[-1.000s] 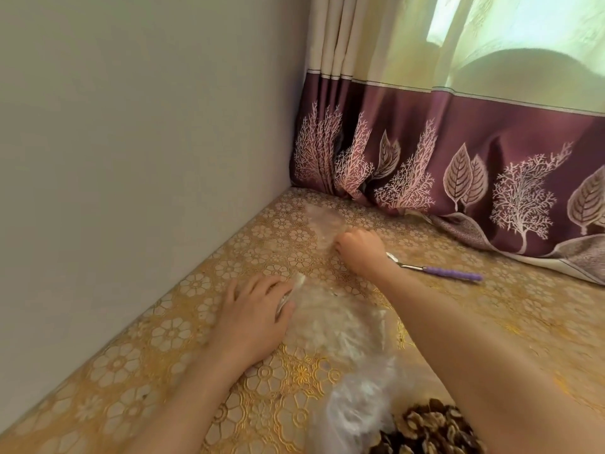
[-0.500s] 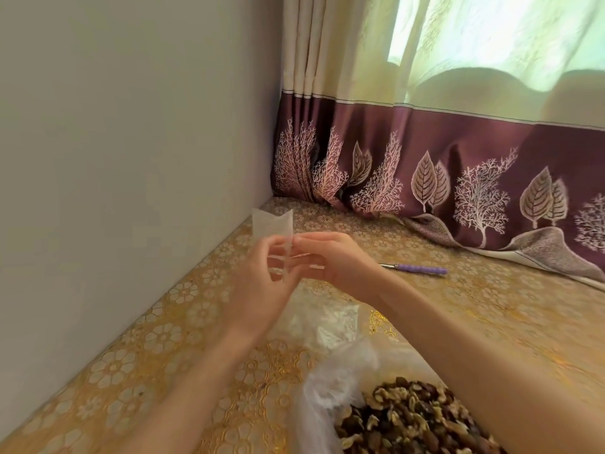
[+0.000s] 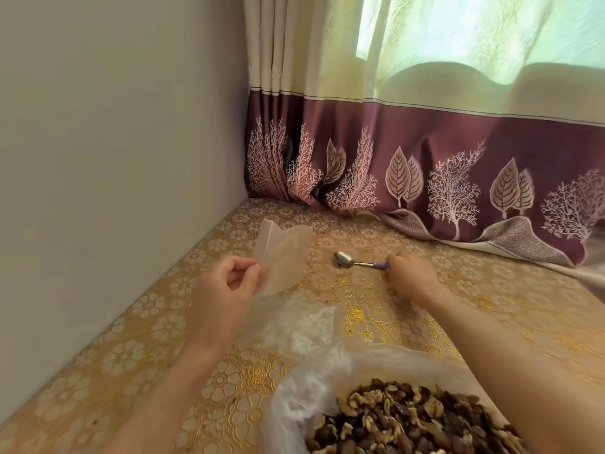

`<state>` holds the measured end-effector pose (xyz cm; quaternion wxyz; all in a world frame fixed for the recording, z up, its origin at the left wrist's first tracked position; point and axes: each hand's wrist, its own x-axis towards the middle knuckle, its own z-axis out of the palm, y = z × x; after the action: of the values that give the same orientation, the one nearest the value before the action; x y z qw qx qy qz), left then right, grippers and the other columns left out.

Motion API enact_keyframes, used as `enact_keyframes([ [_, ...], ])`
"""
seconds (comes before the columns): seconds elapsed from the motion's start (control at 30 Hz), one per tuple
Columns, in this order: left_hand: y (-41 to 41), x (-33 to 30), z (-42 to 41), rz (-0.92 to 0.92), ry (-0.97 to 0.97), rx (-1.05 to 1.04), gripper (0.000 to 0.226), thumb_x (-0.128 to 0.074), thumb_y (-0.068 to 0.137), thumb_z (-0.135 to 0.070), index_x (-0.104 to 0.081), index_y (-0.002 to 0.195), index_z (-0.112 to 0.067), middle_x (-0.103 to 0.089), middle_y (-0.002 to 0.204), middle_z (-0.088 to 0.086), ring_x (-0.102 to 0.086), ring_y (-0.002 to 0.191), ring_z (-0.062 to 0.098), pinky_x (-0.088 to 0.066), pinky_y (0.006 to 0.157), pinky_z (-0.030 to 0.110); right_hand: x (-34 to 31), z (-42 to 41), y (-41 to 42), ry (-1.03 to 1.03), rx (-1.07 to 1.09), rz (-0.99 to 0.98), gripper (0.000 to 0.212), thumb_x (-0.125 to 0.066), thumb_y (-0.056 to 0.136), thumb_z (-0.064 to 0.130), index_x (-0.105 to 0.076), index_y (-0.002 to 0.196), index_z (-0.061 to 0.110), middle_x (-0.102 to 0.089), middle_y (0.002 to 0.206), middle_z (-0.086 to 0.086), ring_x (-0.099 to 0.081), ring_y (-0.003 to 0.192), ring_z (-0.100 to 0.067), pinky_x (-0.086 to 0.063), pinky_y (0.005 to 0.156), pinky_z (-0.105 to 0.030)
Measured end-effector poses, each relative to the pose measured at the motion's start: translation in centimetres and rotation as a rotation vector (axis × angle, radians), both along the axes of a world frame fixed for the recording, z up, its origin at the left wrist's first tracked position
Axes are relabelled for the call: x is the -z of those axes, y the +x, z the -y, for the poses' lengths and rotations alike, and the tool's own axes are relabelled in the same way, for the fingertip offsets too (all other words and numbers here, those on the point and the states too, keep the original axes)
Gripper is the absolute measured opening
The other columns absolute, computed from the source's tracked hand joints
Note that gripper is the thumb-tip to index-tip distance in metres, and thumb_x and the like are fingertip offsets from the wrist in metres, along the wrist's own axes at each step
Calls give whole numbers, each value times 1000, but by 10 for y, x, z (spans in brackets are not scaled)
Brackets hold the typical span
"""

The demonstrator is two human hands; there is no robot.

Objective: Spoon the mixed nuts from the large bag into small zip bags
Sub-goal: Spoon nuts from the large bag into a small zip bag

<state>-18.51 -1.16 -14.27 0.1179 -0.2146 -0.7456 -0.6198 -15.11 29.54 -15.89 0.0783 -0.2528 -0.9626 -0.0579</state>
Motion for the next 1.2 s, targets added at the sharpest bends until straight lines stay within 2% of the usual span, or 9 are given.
enact_keyframes([
  [0.13,7,-5,-4,26,9,54,4,-66,84,-22,-67,86,-25,-72,82,-11,-68,78,2,-53,69,17,0,2,3,16,-27,-52,27,-49,97,25,-54,116,7,-57,125,-9,-51,117,-24,-46,91,-38],
  [0.2,12,-9,-5,18,-3,57,4,-68,82,-27,-68,86,-26,-70,81,-15,-65,77,-2,-49,67,10,-6,10,9,-83,-8,-80,25,-48,97,25,-50,114,7,-59,106,-7,-56,95,-21,-49,71,-32],
  [0.27,18,-17,-4,7,-7,49,3,-68,83,-26,-68,86,-25,-70,80,-14,-63,76,-5,-47,62,8,-15,19,18,-176,3,-143,18,-44,99,22,-46,108,8,-54,85,0,-50,70,-14,-38,52,-26],
  [0.53,71,-41,-15,-44,4,71,13,-67,83,-14,-63,79,-25,-66,76,-9,-62,68,2,-47,59,7,-54,78,105,-875,-61,-662,18,-60,91,28,-51,94,13,-56,82,3,-53,71,-13,-52,71,-34],
  [0.67,115,-26,-31,-57,-72,148,12,-67,84,-16,-63,78,-25,-65,74,-7,-62,67,5,-49,60,12,-55,113,155,-1152,-115,-876,36,-65,87,30,-61,85,-6,-43,54,8,-31,49,-7,-31,46,-17],
  [0.73,138,-18,-36,-79,-90,183,17,-68,84,-16,-61,75,-29,-63,71,-9,-59,65,1,-46,57,11,-47,130,177,-1168,-144,-942,35,-68,85,30,-58,71,-1,-37,45,13,-27,46,-8,-27,44,-16],
  [0.97,184,1,-42,-244,-195,221,12,-70,82,-19,-63,73,-22,-57,69,-9,-53,70,3,-40,62,11,-19,166,220,-1274,-242,-925,7,-70,84,21,-72,78,20,-55,46,20,-50,44,8,-37,46,-5],
  [1.1,192,5,-37,-302,-233,229,22,-71,80,-14,-55,67,-22,-53,68,-12,-52,70,1,-38,62,9,-17,169,230,-1346,-256,-853,2,-71,82,20,-73,82,20,-57,49,20,-49,46,12,-37,45,-5],
  [1.2,191,3,-31,-307,-209,291,33,-72,78,-14,-49,64,-32,-53,65,-14,-54,70,-6,-38,62,5,-15,170,235,-1377,-271,-795,12,-71,83,22,-75,91,14,-47,49,14,-37,39,1,-29,40,-11],
])
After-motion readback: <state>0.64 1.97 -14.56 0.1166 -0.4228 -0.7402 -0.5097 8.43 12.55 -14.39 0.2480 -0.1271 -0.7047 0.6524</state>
